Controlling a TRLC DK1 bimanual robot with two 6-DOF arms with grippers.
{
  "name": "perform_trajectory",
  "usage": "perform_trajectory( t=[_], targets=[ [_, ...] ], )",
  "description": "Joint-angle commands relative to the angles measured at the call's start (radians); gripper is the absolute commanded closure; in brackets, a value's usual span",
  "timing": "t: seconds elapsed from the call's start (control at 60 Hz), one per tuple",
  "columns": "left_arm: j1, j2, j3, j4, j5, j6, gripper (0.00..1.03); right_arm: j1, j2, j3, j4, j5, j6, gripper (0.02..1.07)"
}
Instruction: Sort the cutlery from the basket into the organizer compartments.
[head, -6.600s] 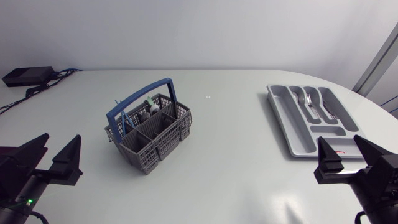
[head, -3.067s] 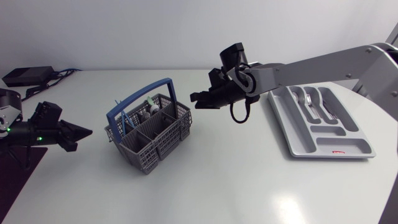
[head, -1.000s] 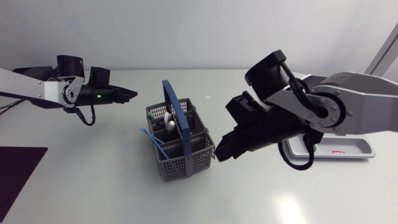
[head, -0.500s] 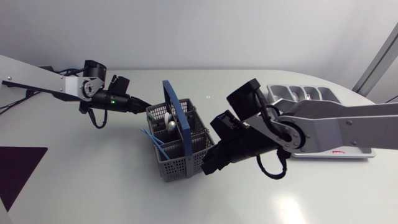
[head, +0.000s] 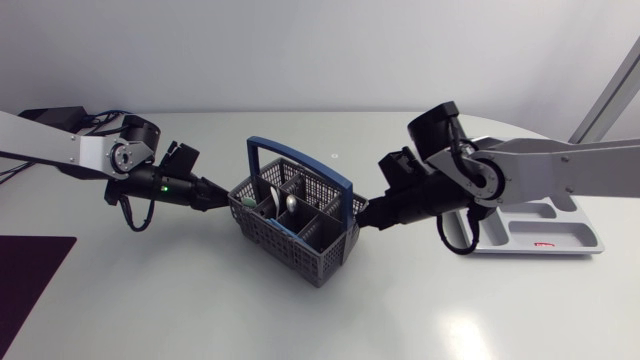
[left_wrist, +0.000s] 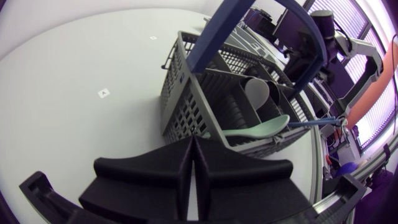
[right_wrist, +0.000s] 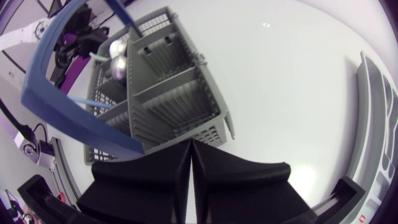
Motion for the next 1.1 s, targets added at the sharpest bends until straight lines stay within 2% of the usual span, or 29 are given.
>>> perform_trajectory(
  t=[0.0,0.25,0.4,0.517,0.767,1.083],
  targets=[
    [-0.002,-0.07,-0.077,-0.018,0.023,0.047,1.0,-0.038,0.045,0.045,0.02,-0.012,-0.023,1.01],
    [-0.047,-0.197,-0.212,-0.018,0.02,0.087,1.0,-0.091,0.106,0.092,0.033,-0.035,-0.023,1.01],
    [0.007,-0.21,-0.189,-0.019,0.022,0.073,1.0,-0.105,0.005,-0.004,0.03,-0.065,-0.032,1.01],
    [0.007,-0.213,-0.191,-0.035,0.022,0.077,1.0,-0.108,-0.027,-0.027,0.029,-0.085,-0.035,1.01],
    [-0.066,-0.227,-0.226,-0.035,0.022,0.077,1.0,-0.091,0.062,0.053,0.047,-0.09,0.0,1.01],
    [-0.054,-0.239,-0.235,-0.035,0.022,0.078,1.0,-0.071,0.151,0.168,0.056,-0.088,0.036,1.01]
  ],
)
